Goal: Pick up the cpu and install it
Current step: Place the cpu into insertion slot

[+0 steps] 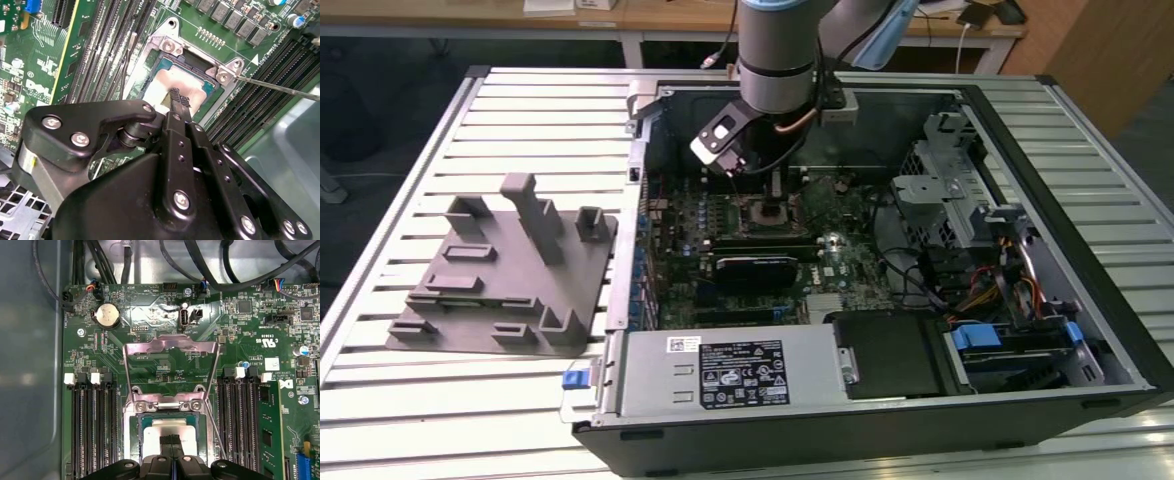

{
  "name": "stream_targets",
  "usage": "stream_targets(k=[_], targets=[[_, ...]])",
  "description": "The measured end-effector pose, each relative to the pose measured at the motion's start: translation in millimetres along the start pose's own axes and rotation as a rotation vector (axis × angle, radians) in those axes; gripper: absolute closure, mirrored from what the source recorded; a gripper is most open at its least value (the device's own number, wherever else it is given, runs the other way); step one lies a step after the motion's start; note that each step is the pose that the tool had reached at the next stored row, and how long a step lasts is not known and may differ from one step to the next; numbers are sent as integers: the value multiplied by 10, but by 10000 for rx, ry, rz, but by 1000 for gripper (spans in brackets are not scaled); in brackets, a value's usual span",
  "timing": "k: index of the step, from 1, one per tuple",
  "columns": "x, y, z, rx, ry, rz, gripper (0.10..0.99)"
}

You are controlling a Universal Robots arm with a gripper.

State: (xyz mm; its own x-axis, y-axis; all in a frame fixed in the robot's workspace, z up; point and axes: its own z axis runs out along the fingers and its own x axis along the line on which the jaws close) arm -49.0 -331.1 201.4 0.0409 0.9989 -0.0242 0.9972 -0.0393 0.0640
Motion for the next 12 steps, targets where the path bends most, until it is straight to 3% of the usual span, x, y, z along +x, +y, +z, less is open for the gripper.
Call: stream_targets(k=[12], targets=[[0, -3, 34, 3, 6, 1, 980]])
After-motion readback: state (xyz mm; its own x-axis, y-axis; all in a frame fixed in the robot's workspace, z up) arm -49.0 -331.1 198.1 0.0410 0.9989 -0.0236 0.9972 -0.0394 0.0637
